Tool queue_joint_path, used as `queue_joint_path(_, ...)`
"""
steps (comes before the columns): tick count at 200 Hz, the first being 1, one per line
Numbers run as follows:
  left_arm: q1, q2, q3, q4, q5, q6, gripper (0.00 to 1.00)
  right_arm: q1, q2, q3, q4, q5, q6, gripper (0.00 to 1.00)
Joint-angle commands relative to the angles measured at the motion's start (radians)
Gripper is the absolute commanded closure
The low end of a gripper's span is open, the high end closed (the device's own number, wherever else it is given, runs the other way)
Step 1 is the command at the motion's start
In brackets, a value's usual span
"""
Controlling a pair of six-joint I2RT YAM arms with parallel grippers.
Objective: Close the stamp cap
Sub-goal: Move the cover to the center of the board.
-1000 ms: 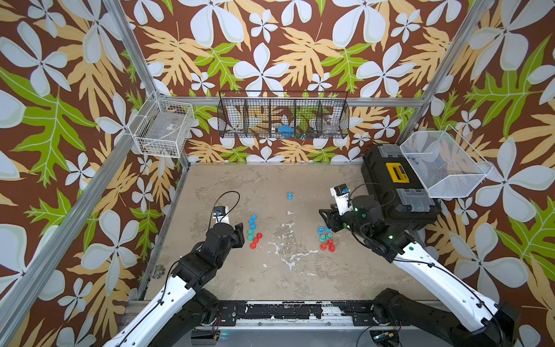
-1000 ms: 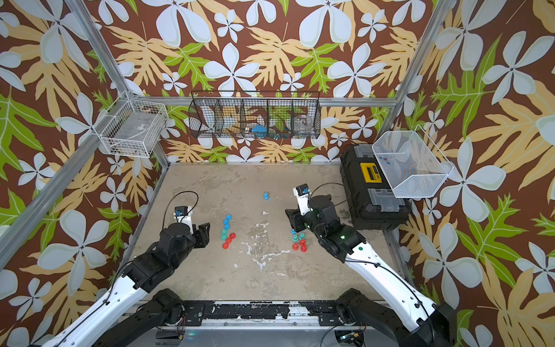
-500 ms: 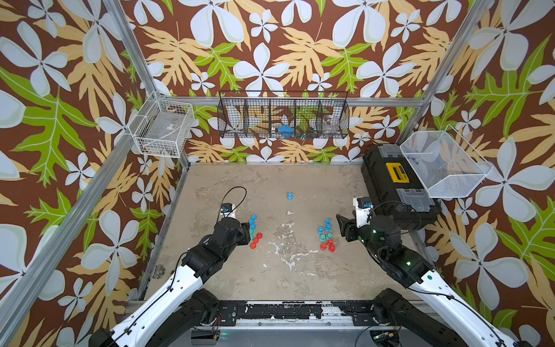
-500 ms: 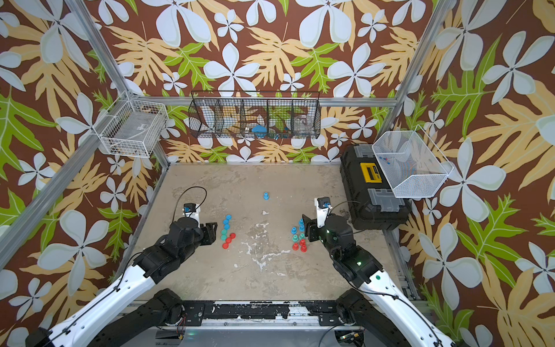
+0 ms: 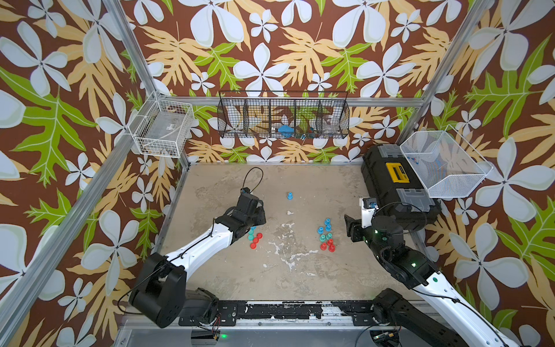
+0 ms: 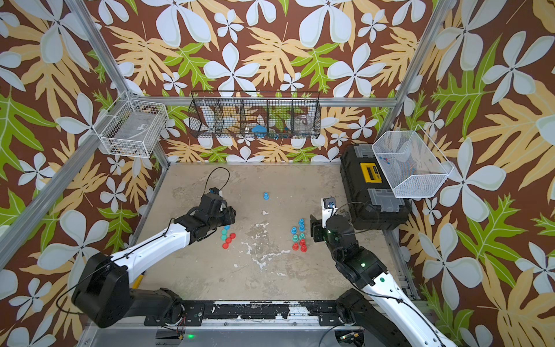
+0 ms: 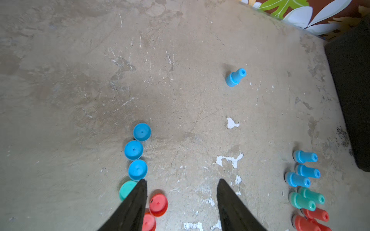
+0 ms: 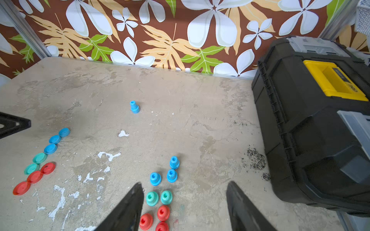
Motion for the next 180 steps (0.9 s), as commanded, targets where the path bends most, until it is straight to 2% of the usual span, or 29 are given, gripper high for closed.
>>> queue_joint_path(1,0.021,0.084,0.053,0.029,0.03,-0.004,0.43,0.002,-0.004,-0.001,-0.012,0.0,0.001,0.33)
queue_joint_path(74,0.034,0.275,0.121,0.037,0.013,-0.023,0.44,0.002,0.021,0.0,-0.009,-0.042,0.013,0.37)
queue_joint_path(180,0.054,0.345,0.141,0.044,0.005,-0.027,0.45,0.001,0.025,-0.005,-0.003,-0.062,0.027,0.4)
